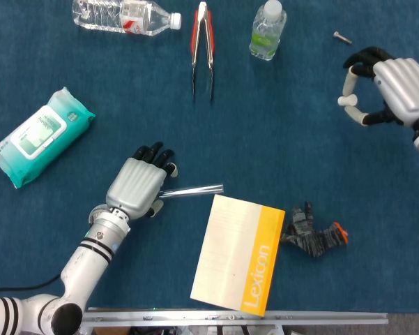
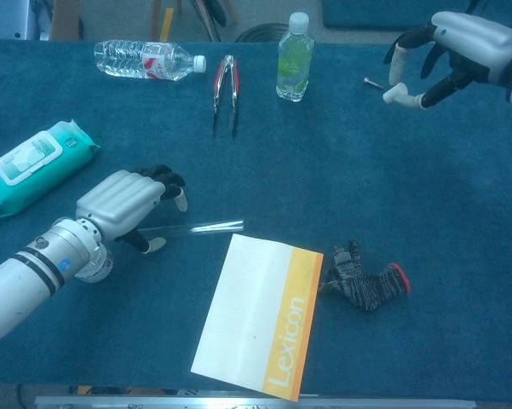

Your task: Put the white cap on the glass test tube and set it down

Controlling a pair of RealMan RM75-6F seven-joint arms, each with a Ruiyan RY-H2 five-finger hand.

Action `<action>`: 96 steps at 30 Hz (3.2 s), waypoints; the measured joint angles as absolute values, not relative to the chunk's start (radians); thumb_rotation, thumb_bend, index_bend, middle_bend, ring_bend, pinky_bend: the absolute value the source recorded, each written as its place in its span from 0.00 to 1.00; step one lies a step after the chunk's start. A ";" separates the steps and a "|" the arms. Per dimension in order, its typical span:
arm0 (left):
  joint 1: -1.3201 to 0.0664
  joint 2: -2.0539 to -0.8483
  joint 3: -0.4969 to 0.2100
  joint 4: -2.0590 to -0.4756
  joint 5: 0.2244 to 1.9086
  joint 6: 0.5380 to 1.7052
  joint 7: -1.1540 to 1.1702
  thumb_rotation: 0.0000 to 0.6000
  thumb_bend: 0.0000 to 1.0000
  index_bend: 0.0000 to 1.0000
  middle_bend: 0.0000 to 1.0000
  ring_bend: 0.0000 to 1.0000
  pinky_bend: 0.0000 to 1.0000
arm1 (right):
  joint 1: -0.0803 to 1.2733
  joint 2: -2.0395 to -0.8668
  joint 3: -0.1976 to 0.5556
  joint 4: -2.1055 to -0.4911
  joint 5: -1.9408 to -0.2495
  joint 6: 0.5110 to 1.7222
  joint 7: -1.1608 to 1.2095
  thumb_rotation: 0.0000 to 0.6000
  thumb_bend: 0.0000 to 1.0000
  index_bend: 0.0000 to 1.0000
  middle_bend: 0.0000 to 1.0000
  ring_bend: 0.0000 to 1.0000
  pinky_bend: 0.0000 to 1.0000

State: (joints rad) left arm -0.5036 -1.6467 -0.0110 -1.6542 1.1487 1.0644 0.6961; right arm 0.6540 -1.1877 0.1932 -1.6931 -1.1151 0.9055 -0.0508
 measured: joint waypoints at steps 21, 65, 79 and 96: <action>-0.503 -1.682 -0.018 -1.608 1.139 1.119 0.681 1.00 0.25 0.47 0.21 0.07 0.13 | 0.644 -1.180 0.191 -1.696 -1.124 0.916 -0.032 1.00 0.31 0.63 0.31 0.17 0.39; -0.540 -1.765 -0.042 -1.576 1.059 1.122 0.714 1.00 0.33 0.52 0.23 0.08 0.13 | 0.614 -1.151 0.190 -1.679 -1.160 0.924 0.036 1.00 0.31 0.64 0.31 0.17 0.39; -0.529 -1.708 -0.063 -1.638 1.078 1.119 0.582 1.00 0.36 0.57 0.28 0.10 0.14 | 0.606 -1.146 0.204 -1.697 -1.172 0.941 0.067 1.00 0.31 0.64 0.31 0.17 0.39; -0.507 -1.586 -0.103 -1.713 1.096 1.052 0.288 1.00 0.36 0.61 0.31 0.12 0.15 | 0.610 -1.151 0.210 -1.720 -1.174 0.941 0.069 1.00 0.31 0.64 0.31 0.17 0.39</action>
